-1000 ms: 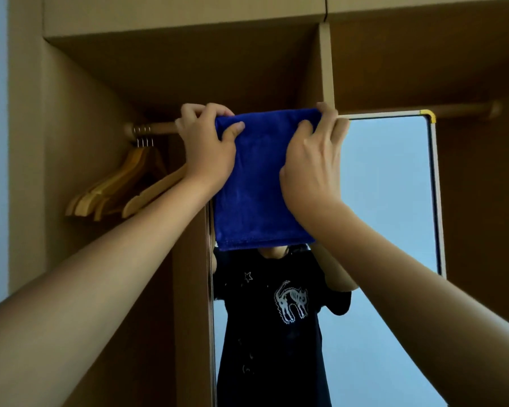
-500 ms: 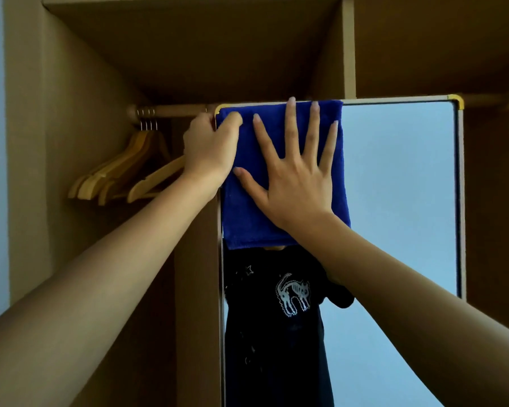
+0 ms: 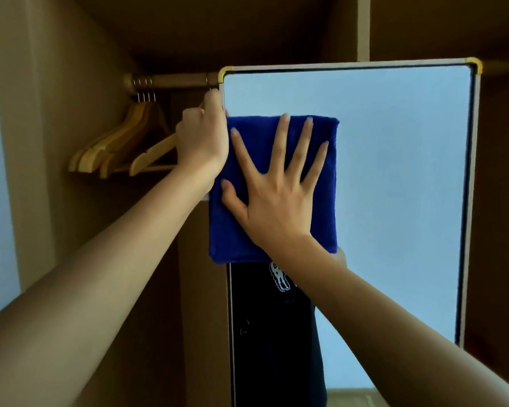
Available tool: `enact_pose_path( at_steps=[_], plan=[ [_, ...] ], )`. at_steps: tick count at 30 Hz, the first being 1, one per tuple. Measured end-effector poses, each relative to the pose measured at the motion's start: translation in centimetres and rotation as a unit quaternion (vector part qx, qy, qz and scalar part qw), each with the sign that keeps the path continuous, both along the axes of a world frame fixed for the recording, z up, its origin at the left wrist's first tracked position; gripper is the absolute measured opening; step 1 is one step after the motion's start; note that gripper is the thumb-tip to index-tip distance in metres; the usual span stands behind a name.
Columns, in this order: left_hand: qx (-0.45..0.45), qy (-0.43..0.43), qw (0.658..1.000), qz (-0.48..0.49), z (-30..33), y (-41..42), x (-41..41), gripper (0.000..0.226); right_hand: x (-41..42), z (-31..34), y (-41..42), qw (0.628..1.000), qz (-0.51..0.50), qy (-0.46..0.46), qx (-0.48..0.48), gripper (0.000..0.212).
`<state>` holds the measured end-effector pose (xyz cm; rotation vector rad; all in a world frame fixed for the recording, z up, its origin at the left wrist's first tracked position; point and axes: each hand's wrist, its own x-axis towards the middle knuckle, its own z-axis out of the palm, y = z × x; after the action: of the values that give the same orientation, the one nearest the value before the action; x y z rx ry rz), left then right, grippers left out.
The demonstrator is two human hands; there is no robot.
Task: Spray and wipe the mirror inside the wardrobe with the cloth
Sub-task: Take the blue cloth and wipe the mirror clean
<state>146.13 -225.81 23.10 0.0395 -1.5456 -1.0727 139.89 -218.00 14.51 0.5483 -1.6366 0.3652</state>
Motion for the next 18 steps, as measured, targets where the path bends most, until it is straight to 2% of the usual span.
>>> enact_pose_path(
  at_steps=[6, 11, 14, 18],
  plan=[
    [0.002, -0.001, 1.000, -0.020, 0.0, -0.1, 0.5, 0.033, 0.2, -6.2, 0.2, 1.000, 0.005, -0.011, 0.027, 0.070],
    [-0.005, 0.002, 0.999, 0.032, -0.3, 0.2, 0.3, 0.036, 0.3, -10.8, 1.2, 0.997, 0.001, -0.014, 0.077, 0.072],
    [-0.016, -0.013, 0.999, 0.044, -0.6, 0.3, 0.7, 0.037, 0.3, -8.6, 2.1, 0.997, -0.001, -0.027, 0.068, 0.071],
    [-0.024, -0.011, 1.000, 0.012, -1.1, 0.3, 1.1, 0.039, -0.4, 1.1, 3.3, 0.998, -0.015, -0.057, -0.017, 0.071]
  ],
)
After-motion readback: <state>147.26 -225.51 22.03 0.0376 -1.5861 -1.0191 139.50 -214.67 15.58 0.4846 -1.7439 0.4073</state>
